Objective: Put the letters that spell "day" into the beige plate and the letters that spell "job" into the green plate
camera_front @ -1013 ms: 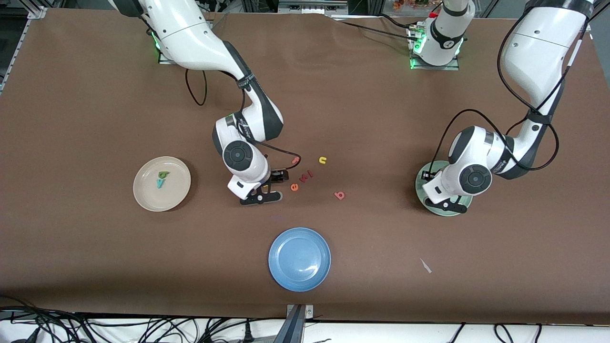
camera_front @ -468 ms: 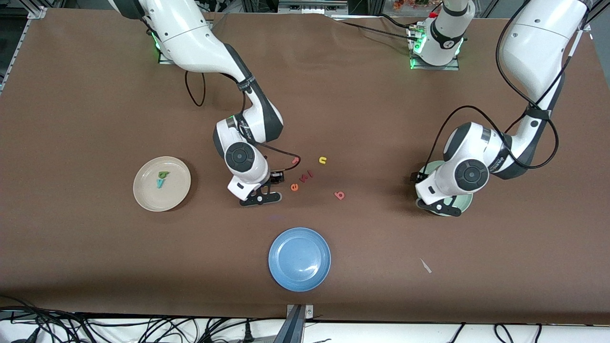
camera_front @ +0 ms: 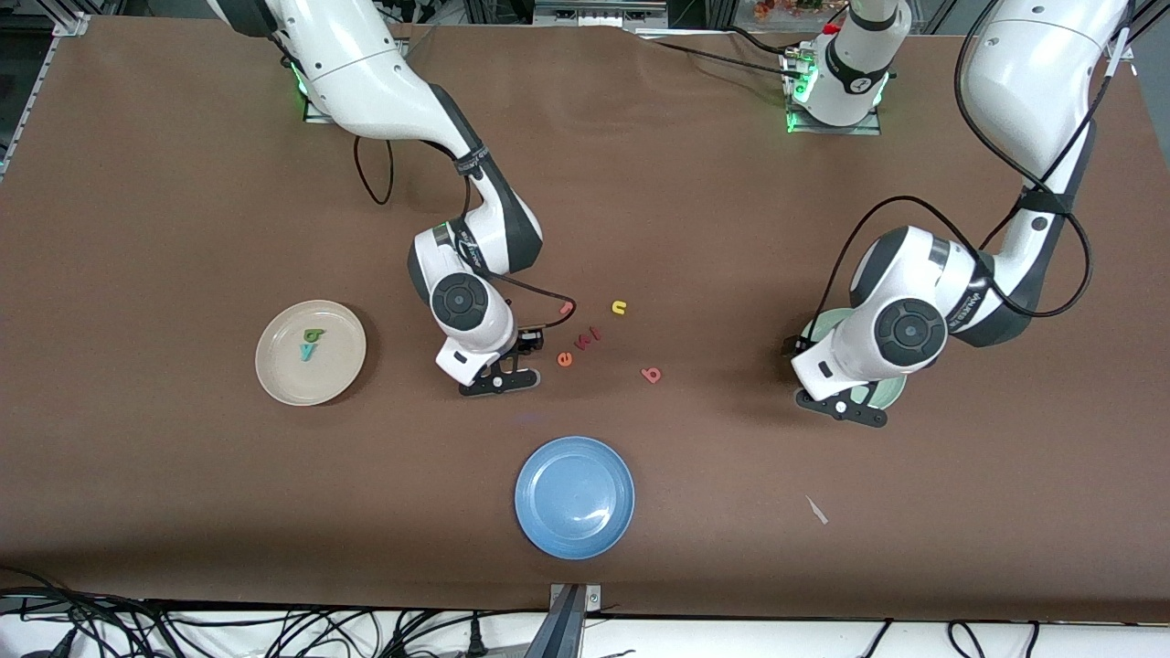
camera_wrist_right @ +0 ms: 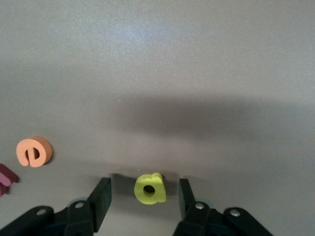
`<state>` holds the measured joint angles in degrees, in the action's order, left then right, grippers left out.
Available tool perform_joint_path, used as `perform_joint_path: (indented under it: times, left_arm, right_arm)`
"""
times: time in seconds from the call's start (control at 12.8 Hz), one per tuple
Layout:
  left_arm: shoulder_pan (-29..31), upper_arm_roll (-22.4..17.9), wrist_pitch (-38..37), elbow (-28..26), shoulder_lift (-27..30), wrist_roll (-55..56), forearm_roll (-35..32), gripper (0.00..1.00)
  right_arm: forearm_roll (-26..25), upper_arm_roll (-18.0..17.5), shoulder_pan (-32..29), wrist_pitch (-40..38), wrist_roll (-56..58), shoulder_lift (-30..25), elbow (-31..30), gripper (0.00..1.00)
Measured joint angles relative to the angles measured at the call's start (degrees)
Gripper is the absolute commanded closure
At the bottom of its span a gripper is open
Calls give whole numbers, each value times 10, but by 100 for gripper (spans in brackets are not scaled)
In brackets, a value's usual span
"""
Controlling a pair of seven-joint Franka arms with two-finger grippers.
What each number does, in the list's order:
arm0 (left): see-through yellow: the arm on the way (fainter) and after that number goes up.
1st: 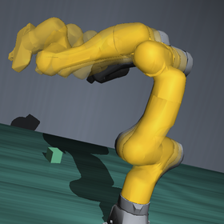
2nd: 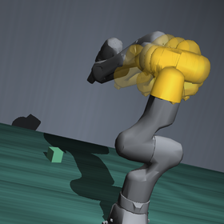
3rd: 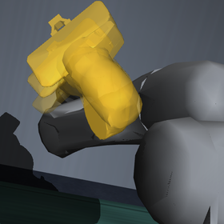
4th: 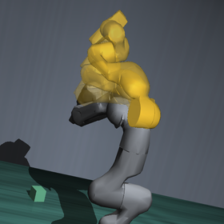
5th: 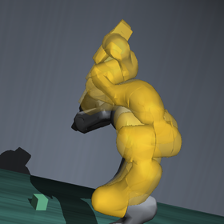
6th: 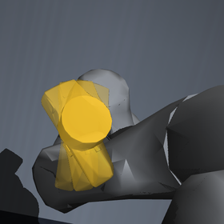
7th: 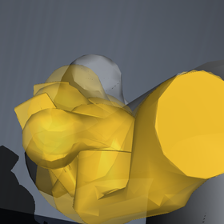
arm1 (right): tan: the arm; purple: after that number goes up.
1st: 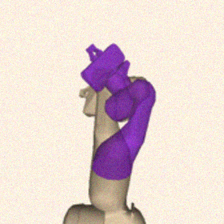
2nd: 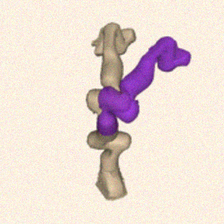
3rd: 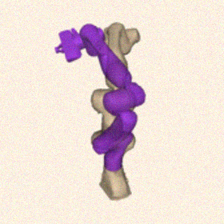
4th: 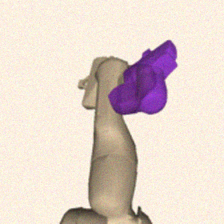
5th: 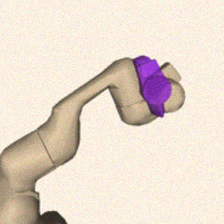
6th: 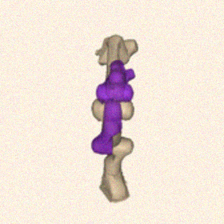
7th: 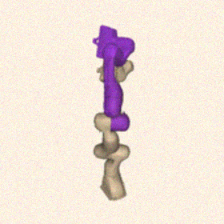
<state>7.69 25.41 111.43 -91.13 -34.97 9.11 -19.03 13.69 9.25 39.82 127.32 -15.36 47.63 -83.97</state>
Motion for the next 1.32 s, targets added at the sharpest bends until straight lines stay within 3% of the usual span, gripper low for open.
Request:
perform_joint_path:
  times: [0.31, 0.55, 0.94, 1.32]
  left_arm:
    - [2, 0, 0, 21, -4, 12, 0, 0]
    - [-13, 2, 1, 23, -9, 104, 0, 0]
    - [-56, 3, 25, 47, -29, 261, 48, 0]
    - [-112, 3, 30, 113, -66, 458, 59, 0]
  right_arm:
    - [0, 0, -1, 0, 1, 1, 0, 47]
    - [0, 1, -1, -1, 1, 4, -1, 56]
    - [-4, 3, -1, -3, 1, 4, -1, 84]
    - [-4, 8, -1, -10, 1, 2, 5, 91]
